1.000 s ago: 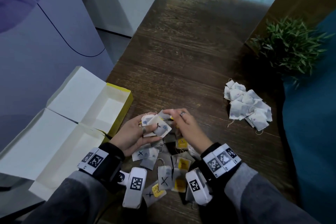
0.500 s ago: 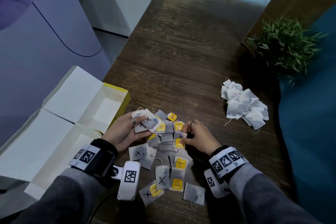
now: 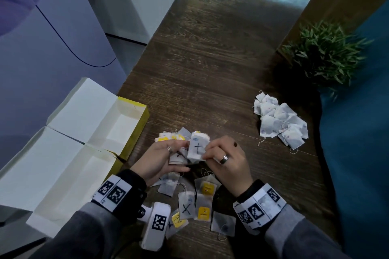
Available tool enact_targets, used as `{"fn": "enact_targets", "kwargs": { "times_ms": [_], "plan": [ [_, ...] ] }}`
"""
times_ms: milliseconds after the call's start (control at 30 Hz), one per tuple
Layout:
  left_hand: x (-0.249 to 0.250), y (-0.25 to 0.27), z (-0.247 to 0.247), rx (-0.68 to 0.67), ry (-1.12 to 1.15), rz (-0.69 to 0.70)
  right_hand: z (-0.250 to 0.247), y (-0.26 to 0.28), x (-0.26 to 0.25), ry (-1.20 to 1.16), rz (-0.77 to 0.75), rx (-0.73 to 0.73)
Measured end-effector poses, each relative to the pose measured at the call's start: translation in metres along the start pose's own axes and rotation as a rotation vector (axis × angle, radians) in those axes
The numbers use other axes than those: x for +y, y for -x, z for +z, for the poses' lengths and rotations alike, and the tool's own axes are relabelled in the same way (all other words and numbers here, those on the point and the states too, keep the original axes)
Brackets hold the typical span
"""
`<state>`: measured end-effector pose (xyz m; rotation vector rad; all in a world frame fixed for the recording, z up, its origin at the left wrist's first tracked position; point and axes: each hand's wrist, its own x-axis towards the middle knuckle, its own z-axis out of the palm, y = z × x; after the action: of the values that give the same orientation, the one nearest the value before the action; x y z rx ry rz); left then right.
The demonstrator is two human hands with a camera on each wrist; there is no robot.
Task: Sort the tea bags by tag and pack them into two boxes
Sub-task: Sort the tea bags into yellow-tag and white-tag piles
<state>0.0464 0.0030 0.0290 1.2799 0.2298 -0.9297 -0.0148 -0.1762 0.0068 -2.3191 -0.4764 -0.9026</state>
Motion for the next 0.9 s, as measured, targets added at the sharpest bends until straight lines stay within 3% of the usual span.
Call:
{"fn": "enact_targets", "kwargs": {
  "times_ms": [100,200,300,367,400,467,600,767,900],
  "plan": [
    [0.003,0.004,0.003,-0.077,0.085,0.001,0.009,0.003,-0.008,-0.006,-0.024,-0.111],
    [0.003,0.004,-0.005,0.007,0.054,0.095,0.012,0.002,-0.012,-0.067,0.047,-0.252],
    [0.007,0.003,-0.02,0.163,0.079,0.183,0.009,-0.003,-0.013,-0.216,0.357,-0.318],
    [0.011,0.005,-0.031,0.243,0.097,0.233,0.008,-0.006,-0.011,-0.261,0.55,-0.52],
    [0.012,0.007,-0.036,0.272,0.099,0.247,0.011,-0.005,-0.011,-0.259,0.573,-0.66],
    [0.011,0.01,-0.042,0.306,0.091,0.252,0.022,-0.005,-0.015,-0.222,0.523,-0.896],
    [0.005,0.015,-0.048,0.342,0.111,0.273,0.058,-0.004,-0.033,-0.013,0.377,-1.113],
    [-0.002,0.023,-0.045,0.278,0.126,0.279,0.089,-0.014,-0.047,0.154,0.314,-1.188],
    [-0.004,0.027,-0.05,0.264,0.141,0.299,0.091,-0.022,-0.043,-0.028,0.42,-1.109]
  ]
}}
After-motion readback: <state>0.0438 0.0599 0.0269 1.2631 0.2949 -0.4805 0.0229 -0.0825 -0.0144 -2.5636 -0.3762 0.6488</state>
